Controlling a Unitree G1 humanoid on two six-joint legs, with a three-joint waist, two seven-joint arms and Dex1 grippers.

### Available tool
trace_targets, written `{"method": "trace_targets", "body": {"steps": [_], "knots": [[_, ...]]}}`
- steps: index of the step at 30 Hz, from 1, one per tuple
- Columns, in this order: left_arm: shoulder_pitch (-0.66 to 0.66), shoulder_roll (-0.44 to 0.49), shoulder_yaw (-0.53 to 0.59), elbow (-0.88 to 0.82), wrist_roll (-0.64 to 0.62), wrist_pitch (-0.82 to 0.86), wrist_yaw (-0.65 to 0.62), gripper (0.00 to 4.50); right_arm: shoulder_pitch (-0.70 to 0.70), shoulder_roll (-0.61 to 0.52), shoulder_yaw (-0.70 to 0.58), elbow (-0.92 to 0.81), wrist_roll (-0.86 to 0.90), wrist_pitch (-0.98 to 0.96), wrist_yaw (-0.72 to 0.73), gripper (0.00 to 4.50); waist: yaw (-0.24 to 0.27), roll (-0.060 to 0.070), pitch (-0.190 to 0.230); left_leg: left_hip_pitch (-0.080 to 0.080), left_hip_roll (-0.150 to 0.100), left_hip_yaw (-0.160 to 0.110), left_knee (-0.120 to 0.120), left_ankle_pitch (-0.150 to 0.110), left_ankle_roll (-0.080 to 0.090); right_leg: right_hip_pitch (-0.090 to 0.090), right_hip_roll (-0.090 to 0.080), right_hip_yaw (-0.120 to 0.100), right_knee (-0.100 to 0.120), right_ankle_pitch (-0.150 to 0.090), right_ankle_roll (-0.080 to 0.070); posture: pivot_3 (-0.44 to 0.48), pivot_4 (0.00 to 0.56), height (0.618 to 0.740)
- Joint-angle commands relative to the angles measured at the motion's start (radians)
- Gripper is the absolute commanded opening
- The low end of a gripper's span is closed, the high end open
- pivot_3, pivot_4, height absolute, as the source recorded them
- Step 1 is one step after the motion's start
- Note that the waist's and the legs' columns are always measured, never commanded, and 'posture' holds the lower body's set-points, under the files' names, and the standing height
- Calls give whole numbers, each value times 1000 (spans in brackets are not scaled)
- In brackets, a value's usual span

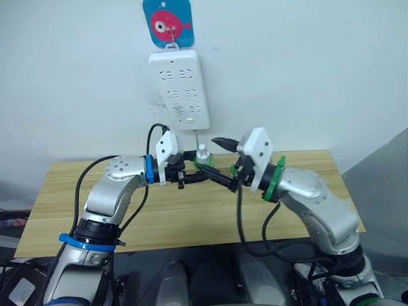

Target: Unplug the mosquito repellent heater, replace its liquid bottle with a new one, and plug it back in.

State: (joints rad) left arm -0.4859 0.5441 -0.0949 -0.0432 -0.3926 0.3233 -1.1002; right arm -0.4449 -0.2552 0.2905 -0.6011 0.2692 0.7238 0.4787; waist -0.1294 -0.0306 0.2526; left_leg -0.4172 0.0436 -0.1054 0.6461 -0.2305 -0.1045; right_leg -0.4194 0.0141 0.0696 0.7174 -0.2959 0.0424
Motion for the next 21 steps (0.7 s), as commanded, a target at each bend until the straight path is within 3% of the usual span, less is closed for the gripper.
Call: {"method": "trace_targets", "body": {"steps": [1,3,6,11,14,21], "knots": [[-1,-10,1,-27,-1,-18,7,2311,-19,21,19,10,-30,-23,-36,3582,0,0,-1,0,0,0,0,0,0,0,0,0,0,0,0,-148,173,740],[1,-12,0,-29,0,-20,9,2311,-28,36,17,34,-22,-25,-37,3582,-1,0,-1,0,0,0,0,0,0,0,0,0,0,0,0,-148,173,740],[5,-9,-1,-36,0,-24,9,2311,-34,50,9,59,-8,-33,-27,2998,-2,0,-1,0,0,0,0,0,0,0,0,0,0,0,0,-135,171,740],[10,5,3,-40,-5,-28,-5,2311,-46,26,10,74,27,-46,43,1148,-3,0,-1,0,0,0,0,0,1,0,0,0,0,0,0,-122,168,740],[16,33,-4,-47,-9,-52,-66,2311,-109,-27,18,141,56,-115,195,1057,-5,0,-1,0,0,0,0,0,1,0,0,0,0,0,0,-126,168,740],[15,81,-21,-52,-10,-104,-169,2311,-344,-182,77,516,106,-315,747,1057,-9,0,-1,1,0,-1,-1,-1,2,1,0,-1,-1,0,0,-97,163,740]]}}
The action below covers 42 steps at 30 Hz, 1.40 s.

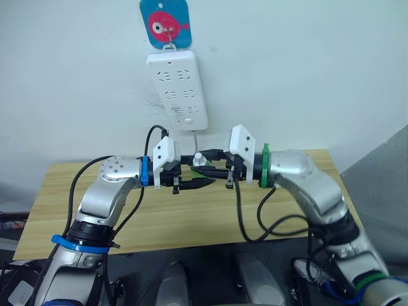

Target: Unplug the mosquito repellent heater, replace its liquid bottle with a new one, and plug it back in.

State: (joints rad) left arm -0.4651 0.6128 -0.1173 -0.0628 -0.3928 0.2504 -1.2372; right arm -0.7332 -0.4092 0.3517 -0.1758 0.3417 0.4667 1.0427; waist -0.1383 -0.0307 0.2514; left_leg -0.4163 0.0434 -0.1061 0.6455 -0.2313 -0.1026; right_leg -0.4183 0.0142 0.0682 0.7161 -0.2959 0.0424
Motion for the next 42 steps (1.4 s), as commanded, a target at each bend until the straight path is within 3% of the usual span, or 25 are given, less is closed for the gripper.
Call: {"method": "trace_targets", "body": {"steps": [1,5,9,15,20,27,34,42], "knots": [[-7,14,2,-32,-9,-32,-34,2311,-74,-34,17,117,42,-55,223,1057,0,0,0,0,0,0,0,0,0,0,0,0,0,0,0,-94,162,740],[0,14,10,-42,-10,-29,-19,2311,-91,-25,-19,118,79,-15,229,1057,0,0,0,-1,0,0,0,1,-1,0,-1,0,0,0,0,-87,161,740],[15,6,22,-55,-19,1,22,2311,-44,-37,-103,70,87,-6,138,2423,2,0,0,-1,0,-1,1,1,-1,0,-1,0,0,0,0,-97,162,740],[42,-8,36,-57,-25,32,62,2311,170,-114,-237,-268,172,166,-53,4472,8,0,0,-1,0,0,0,1,-1,-1,-1,0,0,0,0,-125,173,740],[20,-32,28,-36,-26,26,65,2311,276,-34,-164,-451,71,216,-316,4500,-1,1,-1,0,0,1,1,0,0,0,0,1,2,0,0,-149,174,740],[5,-35,20,-29,-27,6,20,2311,231,93,-52,-392,-30,204,-466,4500,-3,2,-4,0,0,1,0,1,1,0,1,2,2,0,-1,-149,170,740],[1,-34,17,-33,-20,3,8,2311,168,88,-76,-271,-56,147,-439,4500,0,2,-4,0,0,0,0,1,1,0,0,1,1,0,-1,-139,171,740],[-2,-31,27,-8,-10,-15,16,2311,216,-132,-229,-331,100,212,-253,4500,5,2,-4,-1,0,0,0,1,1,0,0,1,1,0,-1,-141,176,740]]}}
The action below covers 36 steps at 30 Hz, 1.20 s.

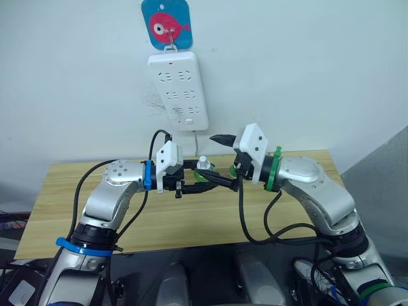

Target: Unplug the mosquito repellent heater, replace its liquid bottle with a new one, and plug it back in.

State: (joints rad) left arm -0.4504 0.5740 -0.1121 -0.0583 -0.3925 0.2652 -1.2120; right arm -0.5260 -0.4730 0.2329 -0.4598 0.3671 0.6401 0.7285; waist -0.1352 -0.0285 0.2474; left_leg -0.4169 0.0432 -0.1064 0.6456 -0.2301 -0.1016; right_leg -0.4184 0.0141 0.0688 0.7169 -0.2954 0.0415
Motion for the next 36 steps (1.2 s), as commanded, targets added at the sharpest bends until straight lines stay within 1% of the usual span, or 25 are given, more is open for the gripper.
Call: {"method": "trace_targets", "body": {"steps": [1,4,7,12,14,16,20,25,29,32,36], "knots": [[-18,8,22,-8,-8,-34,-9,2311,10,-81,-120,-62,106,54,74,4500,2,0,0,0,-1,0,0,0,0,0,0,0,0,0,0,-140,177,740],[-19,11,19,-3,-8,-42,-9,2311,-2,-62,-109,-96,159,92,62,4500,-7,0,0,1,0,1,0,0,0,0,1,1,0,0,0,-139,176,740],[-18,11,13,-6,-7,-46,-9,2311,-29,8,-35,-80,114,87,3,4500,-13,1,-1,2,2,1,-1,0,0,0,2,1,1,0,-1,-137,176,740],[-15,12,6,-13,-8,-49,-10,2311,-71,83,52,-14,38,52,-47,4500,-4,2,-1,1,1,1,0,0,0,0,1,1,0,0,-1,-133,176,740],[-13,13,3,-16,-7,-51,-12,2311,-98,118,68,36,5,26,-69,4500,-3,2,-1,1,0,0,0,0,0,0,1,0,0,0,-1,-130,175,740],[-10,14,2,-18,-7,-53,-13,2311,-110,129,63,59,-8,15,-74,4500,-2,2,-2,1,0,0,0,0,0,0,0,0,0,0,-1,-129,175,740],[-5,15,4,-24,-10,-50,-11,2311,-95,77,24,56,0,25,-38,4500,-2,2,-2,0,0,0,0,0,0,0,0,0,0,0,-1,-131,175,740],[-2,16,5,-29,-12,-46,-5,2311,-47,-48,-48,17,45,50,34,4500,-1,2,-2,0,0,0,0,0,0,0,0,0,0,0,-1,-132,175,740],[0,17,8,-31,-12,-45,-1,2311,-21,-131,-97,-34,120,95,104,4500,-3,2,-2,1,0,0,0,0,0,0,0,0,0,0,-1,-134,173,740],[0,16,7,-29,-11,-46,-2,2311,-17,-127,-89,-83,172,129,109,4500,-7,2,-2,1,1,0,-1,0,0,0,1,0,0,0,-1,-136,173,740],[1,15,5,-26,-10,-50,-5,2311,-35,-44,-27,-109,150,135,34,4500,-6,2,-2,1,1,0,0,0,0,0,1,0,0,0,-1,-137,172,740]]}}
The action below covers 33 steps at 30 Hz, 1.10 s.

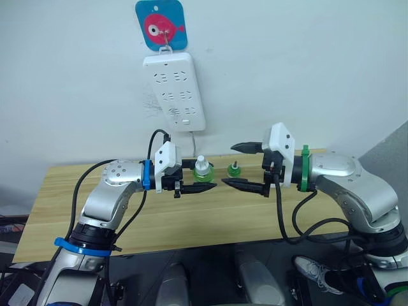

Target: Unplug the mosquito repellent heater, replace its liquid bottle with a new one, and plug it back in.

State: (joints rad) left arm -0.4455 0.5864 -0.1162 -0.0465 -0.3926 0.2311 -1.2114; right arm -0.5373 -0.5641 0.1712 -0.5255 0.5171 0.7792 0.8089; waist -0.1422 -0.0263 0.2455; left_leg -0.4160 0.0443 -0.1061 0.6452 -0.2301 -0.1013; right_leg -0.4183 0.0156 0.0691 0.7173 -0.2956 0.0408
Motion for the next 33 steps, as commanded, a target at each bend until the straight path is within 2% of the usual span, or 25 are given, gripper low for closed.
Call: {"method": "trace_targets", "body": {"steps": [1,6,12,16,26,33], "knots": [[-4,2,8,-36,-9,-17,-7,2311,-30,69,51,-42,-12,-7,-63,4500,1,0,0,0,0,0,0,0,0,0,0,0,0,0,0,-137,172,740],[-5,0,0,-31,-4,-28,-16,2311,-83,185,152,47,-126,-63,-148,4500,1,0,0,0,0,0,0,0,0,0,0,0,0,0,0,-137,172,740],[3,-3,-7,-38,-1,-36,-14,2311,-116,245,157,127,-174,-94,-178,4500,5,0,0,-1,-1,0,0,0,0,0,-1,0,0,0,0,-130,174,740],[11,-2,-7,-46,-2,-35,-13,2311,-103,212,132,123,-170,-84,-151,4500,4,0,0,-1,-1,0,0,0,0,0,-1,0,0,0,0,-129,177,740],[15,3,-1,-34,0,-44,-11,2311,-60,-13,2,7,15,31,39,4500,5,0,0,0,-1,0,0,0,0,0,-1,0,-1,0,0,-133,177,740],[16,4,-3,-30,2,-48,-19,2311,-94,68,20,-10,62,69,-21,4500,2,1,-1,0,0,0,0,0,0,0,0,0,0,0,0,-135,177,740]]}}
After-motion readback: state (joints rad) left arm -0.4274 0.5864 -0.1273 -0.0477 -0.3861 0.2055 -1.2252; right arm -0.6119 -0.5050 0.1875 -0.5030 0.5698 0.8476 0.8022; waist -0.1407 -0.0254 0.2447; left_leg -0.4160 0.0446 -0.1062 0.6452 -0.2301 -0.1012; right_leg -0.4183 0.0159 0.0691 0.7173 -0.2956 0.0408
